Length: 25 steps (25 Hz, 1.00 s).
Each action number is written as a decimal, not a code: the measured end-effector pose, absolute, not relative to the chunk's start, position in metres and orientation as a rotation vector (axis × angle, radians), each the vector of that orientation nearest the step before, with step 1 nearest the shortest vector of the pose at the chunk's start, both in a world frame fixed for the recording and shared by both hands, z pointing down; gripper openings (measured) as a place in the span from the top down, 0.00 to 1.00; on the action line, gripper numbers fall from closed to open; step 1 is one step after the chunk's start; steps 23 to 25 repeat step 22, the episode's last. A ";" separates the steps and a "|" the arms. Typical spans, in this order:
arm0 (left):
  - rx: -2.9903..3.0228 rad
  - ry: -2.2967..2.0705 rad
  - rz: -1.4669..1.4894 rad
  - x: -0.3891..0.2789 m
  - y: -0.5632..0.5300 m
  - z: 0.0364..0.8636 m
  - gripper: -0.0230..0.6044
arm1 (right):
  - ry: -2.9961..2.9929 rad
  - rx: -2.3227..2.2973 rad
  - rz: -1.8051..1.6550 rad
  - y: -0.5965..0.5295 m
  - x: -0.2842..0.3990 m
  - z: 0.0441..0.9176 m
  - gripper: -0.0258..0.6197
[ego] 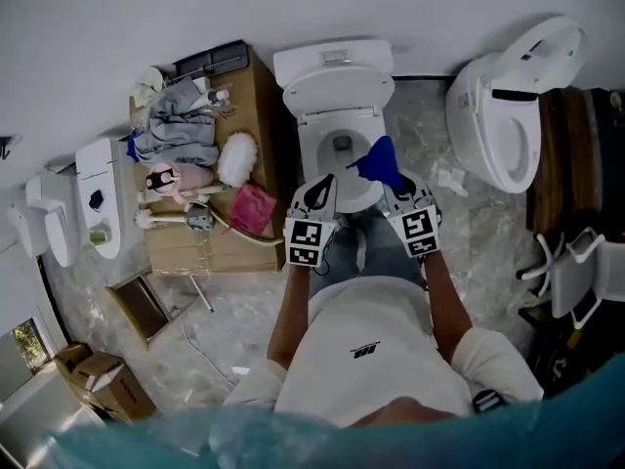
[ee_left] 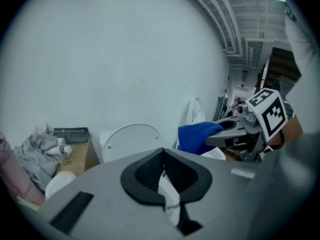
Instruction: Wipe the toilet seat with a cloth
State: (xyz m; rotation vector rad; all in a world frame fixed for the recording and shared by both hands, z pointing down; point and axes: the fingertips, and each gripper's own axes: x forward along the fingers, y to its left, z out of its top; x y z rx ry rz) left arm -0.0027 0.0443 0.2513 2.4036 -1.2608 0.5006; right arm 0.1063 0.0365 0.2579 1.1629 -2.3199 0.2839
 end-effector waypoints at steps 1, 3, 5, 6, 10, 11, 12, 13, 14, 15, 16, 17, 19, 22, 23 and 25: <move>2.416 -1.263 0.496 -0.004 0.047 0.241 0.95 | -2.330 1.171 0.269 0.038 0.104 0.245 0.93; 2.435 -1.270 0.480 -0.007 0.055 0.222 0.95 | -2.346 1.182 0.243 0.044 0.101 0.223 0.93; 2.453 -1.279 0.467 -0.009 0.060 0.203 0.95 | -2.356 1.193 0.224 0.051 0.100 0.205 0.93; 2.462 -1.280 0.463 -0.010 0.061 0.196 0.95 | -2.361 1.199 0.217 0.053 0.100 0.198 0.93; 2.484 -1.275 0.456 -0.010 0.065 0.178 0.95 | -2.368 1.214 0.208 0.060 0.100 0.176 0.93; 2.491 -1.276 0.456 -0.012 0.065 0.175 0.95 | -2.367 1.219 0.211 0.062 0.099 0.173 0.93; 2.497 -1.275 0.457 -0.013 0.066 0.172 0.95 | -2.364 1.224 0.215 0.066 0.098 0.171 0.93; 2.499 -1.272 0.456 -0.014 0.068 0.169 0.95 | -2.359 1.228 0.221 0.070 0.098 0.170 0.93; 2.501 -1.269 0.454 -0.014 0.069 0.168 0.95 | -2.354 1.231 0.225 0.073 0.098 0.169 0.93; 2.504 -1.265 0.450 -0.014 0.070 0.166 0.95 | -2.349 1.235 0.227 0.075 0.099 0.168 0.93; 2.507 -1.262 0.446 -0.013 0.069 0.164 0.95 | -2.345 1.239 0.229 0.075 0.100 0.166 0.93; 2.511 -1.260 0.442 -0.013 0.068 0.162 0.95 | -2.342 1.243 0.232 0.076 0.100 0.165 0.93; 2.518 -1.255 0.437 -0.014 0.067 0.158 0.95 | -2.341 1.253 0.234 0.075 0.099 0.161 0.93; 2.531 -1.248 0.436 -0.017 0.064 0.152 0.95 | -2.344 1.268 0.228 0.072 0.095 0.155 0.93; 2.531 -1.248 0.436 -0.017 0.064 0.152 0.95 | -2.344 1.268 0.228 0.072 0.095 0.155 0.93; 2.531 -1.248 0.436 -0.017 0.064 0.152 0.95 | -2.344 1.268 0.228 0.072 0.095 0.155 0.93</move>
